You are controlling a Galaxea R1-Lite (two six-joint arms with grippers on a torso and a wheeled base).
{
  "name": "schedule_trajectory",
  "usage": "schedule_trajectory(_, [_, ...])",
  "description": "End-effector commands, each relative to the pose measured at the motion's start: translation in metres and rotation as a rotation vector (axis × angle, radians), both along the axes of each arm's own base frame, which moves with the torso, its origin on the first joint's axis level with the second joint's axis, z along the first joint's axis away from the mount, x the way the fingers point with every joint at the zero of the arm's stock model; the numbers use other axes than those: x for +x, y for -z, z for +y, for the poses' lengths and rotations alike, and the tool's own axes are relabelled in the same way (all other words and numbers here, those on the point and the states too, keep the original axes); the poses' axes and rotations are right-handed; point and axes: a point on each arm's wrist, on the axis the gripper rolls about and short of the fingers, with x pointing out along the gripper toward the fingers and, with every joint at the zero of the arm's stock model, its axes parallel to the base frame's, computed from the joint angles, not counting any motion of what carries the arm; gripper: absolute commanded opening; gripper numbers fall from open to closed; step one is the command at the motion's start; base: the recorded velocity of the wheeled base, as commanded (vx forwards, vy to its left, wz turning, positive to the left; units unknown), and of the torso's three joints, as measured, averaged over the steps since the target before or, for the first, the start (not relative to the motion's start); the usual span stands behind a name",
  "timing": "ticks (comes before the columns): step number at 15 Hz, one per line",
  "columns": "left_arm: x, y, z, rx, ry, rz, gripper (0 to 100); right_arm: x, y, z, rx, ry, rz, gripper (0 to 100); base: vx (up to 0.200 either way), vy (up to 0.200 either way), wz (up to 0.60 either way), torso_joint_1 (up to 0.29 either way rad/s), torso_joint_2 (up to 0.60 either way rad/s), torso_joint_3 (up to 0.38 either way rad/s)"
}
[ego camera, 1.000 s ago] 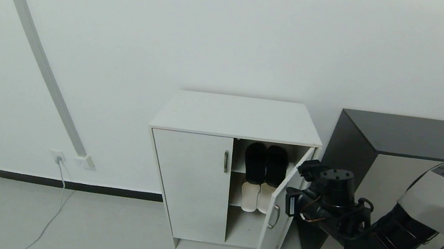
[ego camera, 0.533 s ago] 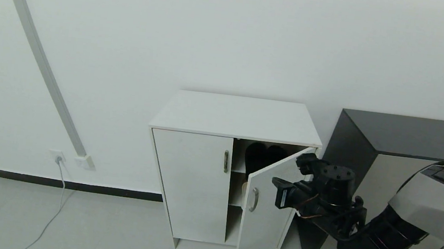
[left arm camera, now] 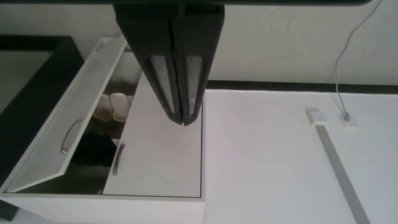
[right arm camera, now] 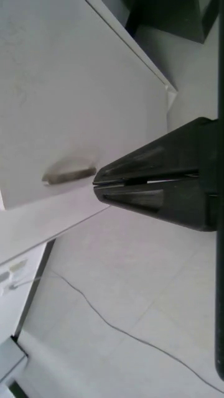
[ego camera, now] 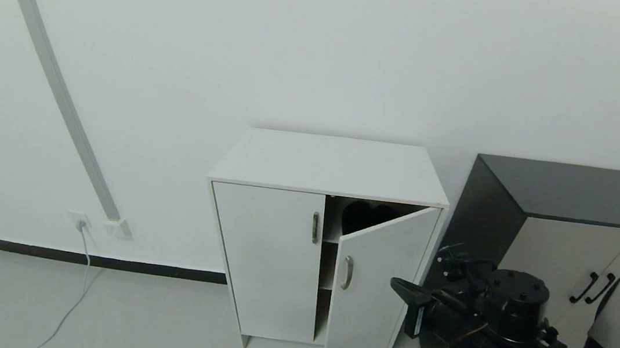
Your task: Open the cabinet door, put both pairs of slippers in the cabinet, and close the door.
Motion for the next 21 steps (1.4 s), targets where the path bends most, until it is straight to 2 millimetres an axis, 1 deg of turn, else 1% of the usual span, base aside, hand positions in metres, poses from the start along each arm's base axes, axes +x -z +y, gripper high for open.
schedule_trajectory(1, [0.0, 0.0, 0.0, 0.0, 0.0, 0.001, 0, -0.011, 0.001, 0.0, -0.012, -0.02, 0.013, 0, 0.2, 0.0, 0.0, -0.012, -0.01, 0.007])
schedule_trajectory(3, [0.0, 0.0, 0.0, 0.0, 0.0, 0.001, 0, -0.013, 0.003, 0.0, -0.015, -0.025, 0.018, 0, 0.2, 0.0, 0.0, 0.005, 0.01, 0.007])
schedule_trajectory(6, [0.0, 0.0, 0.0, 0.0, 0.0, 0.001, 0, -0.011, 0.003, 0.002, -0.012, -0.026, 0.013, 0, 0.0, 0.0, 0.0, 0.0, 0.0, 0.0])
schedule_trajectory(10, [0.0, 0.0, 0.0, 0.0, 0.0, 0.001, 0, 0.004, 0.001, 0.008, 0.006, -0.014, -0.013, 0, 0.0, 0.0, 0.0, 0.0, 0.0, 0.0])
schedule_trajectory(12, [0.0, 0.0, 0.0, -0.002, 0.0, 0.001, 0, 0.016, 0.011, 0.016, 0.001, -0.013, -0.005, 0, 0.0, 0.0, 0.0, 0.0, 0.0, 0.0])
schedule_trajectory(15, [0.0, 0.0, 0.0, 0.0, 0.0, 0.001, 0, 0.029, 0.032, 0.019, -0.021, 0.001, 0.028, 0, 0.0, 0.0, 0.0, 0.0, 0.0, 0.0])
schedule_trajectory(17, [0.0, 0.0, 0.0, 0.001, 0.0, 0.001, 0, 0.036, 0.041, 0.023, -0.025, 0.004, 0.034, 0, 0.0, 0.0, 0.0, 0.0, 0.0, 0.0])
schedule_trajectory(21, [0.0, 0.0, 0.0, 0.001, 0.0, 0.001, 0, 0.056, 0.044, 0.027, -0.034, 0.022, 0.045, 0, 0.0, 0.0, 0.0, 0.0, 0.0, 0.0])
